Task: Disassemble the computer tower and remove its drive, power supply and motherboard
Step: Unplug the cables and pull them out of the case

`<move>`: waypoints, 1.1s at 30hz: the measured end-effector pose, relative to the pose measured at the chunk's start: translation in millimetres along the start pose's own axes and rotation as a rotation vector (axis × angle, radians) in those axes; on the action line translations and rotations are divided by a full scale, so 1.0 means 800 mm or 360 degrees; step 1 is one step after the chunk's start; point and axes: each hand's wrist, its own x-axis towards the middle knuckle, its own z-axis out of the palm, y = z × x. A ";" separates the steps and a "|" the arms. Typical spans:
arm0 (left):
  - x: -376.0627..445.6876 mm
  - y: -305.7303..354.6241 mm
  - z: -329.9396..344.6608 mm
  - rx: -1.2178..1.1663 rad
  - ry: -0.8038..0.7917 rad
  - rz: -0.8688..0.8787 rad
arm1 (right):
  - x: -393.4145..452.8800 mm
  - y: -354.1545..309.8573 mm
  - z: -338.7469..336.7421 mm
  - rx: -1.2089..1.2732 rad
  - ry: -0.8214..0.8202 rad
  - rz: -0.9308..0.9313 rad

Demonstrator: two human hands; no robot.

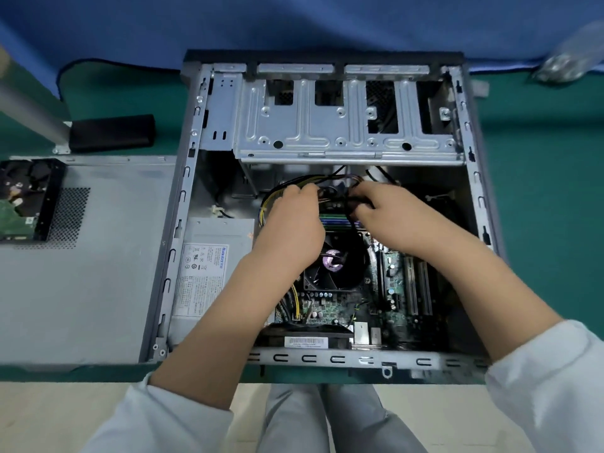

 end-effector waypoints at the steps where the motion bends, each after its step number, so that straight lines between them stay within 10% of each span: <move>1: -0.003 0.003 -0.005 -0.0048 0.0014 0.0059 | -0.005 0.000 -0.005 0.0084 0.0018 0.0011; 12: -0.032 0.037 -0.020 -0.1055 -0.0484 -0.0195 | -0.036 0.010 -0.025 0.0249 -0.0080 0.0050; 20: -0.009 0.017 -0.001 -0.1591 -0.0333 -0.0375 | -0.020 0.017 -0.010 0.0155 -0.0039 -0.0090; 33: -0.018 0.023 -0.008 -0.1454 -0.0602 -0.0233 | -0.032 0.020 0.005 0.0115 0.0338 -0.0185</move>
